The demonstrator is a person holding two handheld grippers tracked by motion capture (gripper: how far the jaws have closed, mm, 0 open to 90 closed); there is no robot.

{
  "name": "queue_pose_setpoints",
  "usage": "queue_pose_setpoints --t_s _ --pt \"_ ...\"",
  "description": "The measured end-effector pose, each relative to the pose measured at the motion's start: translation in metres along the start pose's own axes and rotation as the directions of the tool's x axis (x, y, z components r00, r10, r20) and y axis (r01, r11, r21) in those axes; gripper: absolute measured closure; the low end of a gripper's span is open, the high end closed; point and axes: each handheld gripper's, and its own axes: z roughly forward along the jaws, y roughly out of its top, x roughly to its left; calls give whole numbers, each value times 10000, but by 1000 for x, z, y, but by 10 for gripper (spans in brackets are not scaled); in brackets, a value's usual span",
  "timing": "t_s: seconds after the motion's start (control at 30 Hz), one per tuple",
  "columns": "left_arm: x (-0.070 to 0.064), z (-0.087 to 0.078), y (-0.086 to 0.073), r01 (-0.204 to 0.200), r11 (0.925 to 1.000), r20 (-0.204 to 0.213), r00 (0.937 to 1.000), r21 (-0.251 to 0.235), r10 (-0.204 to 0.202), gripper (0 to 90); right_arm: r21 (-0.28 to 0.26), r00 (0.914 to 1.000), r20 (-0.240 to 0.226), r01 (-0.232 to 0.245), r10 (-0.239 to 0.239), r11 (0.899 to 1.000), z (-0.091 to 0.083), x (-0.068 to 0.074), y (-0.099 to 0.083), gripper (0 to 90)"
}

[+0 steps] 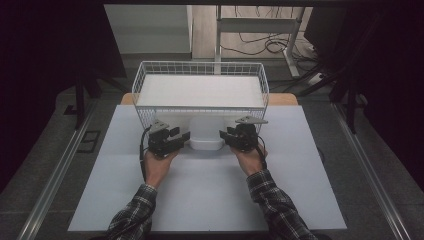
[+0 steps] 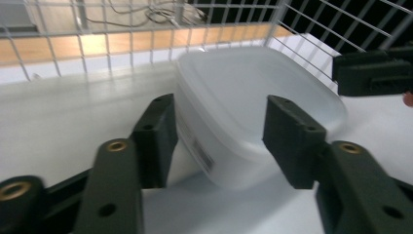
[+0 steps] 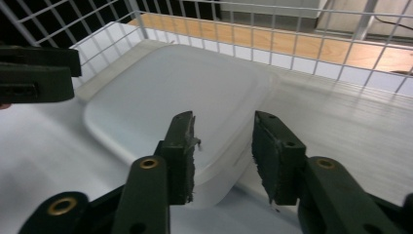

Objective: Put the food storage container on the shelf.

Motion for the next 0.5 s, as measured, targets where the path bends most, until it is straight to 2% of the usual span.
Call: queue_pose_setpoints --t_s 0.13,0.23,0.4,0.5 --pt "-4 -8 -8 33 9996 336 9994 286 -42 327 80 9999 -100 109 -108 9999 -7 4 -4 714" --pt "-7 -17 -17 -254 9982 522 9984 542 226 252 211 9994 -272 239 -233 9995 -13 6 -8 770" --pt "-11 -32 -37 -229 9969 699 9974 755 176 198 406 9967 -755 315 -284 9987 -20 8 -14 831" --pt "-15 -37 -45 -241 9941 941 9955 1058 142 163 450 9933 -1021 590 -541 9972 -21 14 -15 853"
